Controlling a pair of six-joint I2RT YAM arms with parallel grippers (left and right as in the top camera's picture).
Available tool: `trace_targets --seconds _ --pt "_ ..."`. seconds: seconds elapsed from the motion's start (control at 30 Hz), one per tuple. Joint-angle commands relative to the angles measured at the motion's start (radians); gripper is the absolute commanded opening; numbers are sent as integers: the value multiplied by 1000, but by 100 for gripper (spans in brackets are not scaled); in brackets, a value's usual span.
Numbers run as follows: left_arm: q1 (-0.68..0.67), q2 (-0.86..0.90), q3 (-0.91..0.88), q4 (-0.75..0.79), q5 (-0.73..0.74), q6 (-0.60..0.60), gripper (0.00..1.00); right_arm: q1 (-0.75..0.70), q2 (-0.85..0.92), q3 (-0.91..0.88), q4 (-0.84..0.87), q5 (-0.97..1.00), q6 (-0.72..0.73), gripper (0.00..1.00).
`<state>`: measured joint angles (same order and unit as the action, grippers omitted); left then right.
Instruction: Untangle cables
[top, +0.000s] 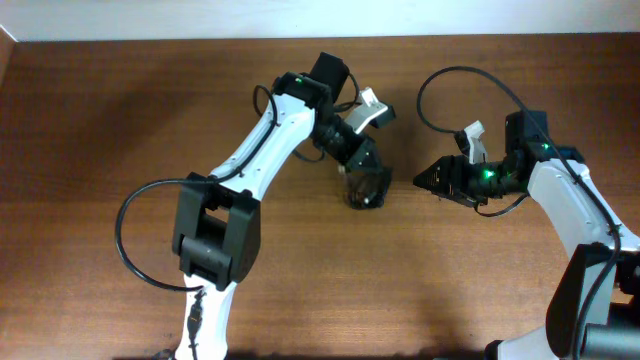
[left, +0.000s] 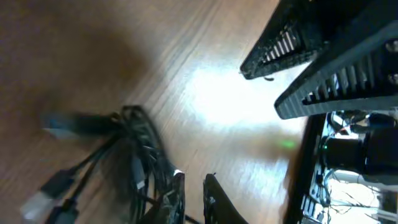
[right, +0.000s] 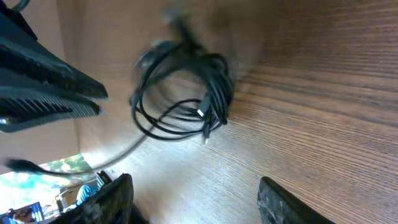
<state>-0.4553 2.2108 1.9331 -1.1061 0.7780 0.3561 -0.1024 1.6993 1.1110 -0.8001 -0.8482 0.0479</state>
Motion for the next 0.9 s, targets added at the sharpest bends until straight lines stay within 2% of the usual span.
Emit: trace_targets --seconds 0.0,0.07,0.13,0.17,0.2,0.27,0.33,0.37,0.47,0.53,0.57,0.6,0.63,0.73,0.77,0.8,0.87 --pt "-37 -12 -18 -7 -37 20 13 -3 8 -2 0 26 -14 63" --pt "-76 -12 -18 -2 -153 -29 17 -3 8 -2 -26 121 -14 63" --pt "-106 -12 -18 14 -404 -168 27 -3 8 -2 -51 147 -13 63" --pt "-119 -12 -18 25 -549 -269 42 -3 8 -2 -66 157 -2 63" --pt "-123 -12 -18 33 -582 -303 61 -3 8 -2 -77 208 41 63" --pt "-128 -12 -21 57 -573 -350 80 -4 8 -2 -80 340 109 63" --pt "-134 -11 -21 82 -573 -357 82 -10 8 -2 -79 418 167 64" --pt "-140 -11 -21 95 -573 -373 86 -23 8 -2 -79 424 179 64" --pt "-166 6 -22 134 -587 -418 87 -94 8 -2 -85 423 179 64" --pt "-174 30 -22 159 -592 -464 91 -148 8 -2 -89 415 202 74" --pt "-175 47 -22 169 -592 -488 85 -166 8 -2 -100 415 213 75" --pt "-180 76 -22 179 -592 -510 62 -182 8 -2 -106 415 213 75" --pt "-189 106 -22 186 -593 -510 52 -182 8 -2 -105 415 213 75" --pt "-220 169 -22 226 -620 -528 50 -179 8 -2 -104 415 212 75" --pt "-230 177 -22 233 -650 -528 47 -179 8 -2 -103 415 212 75" --pt "-237 179 -22 237 -673 -528 41 -179 8 -2 -102 415 212 75" --pt "-249 179 -21 238 -695 -527 23 -179 8 -2 -102 415 212 75"
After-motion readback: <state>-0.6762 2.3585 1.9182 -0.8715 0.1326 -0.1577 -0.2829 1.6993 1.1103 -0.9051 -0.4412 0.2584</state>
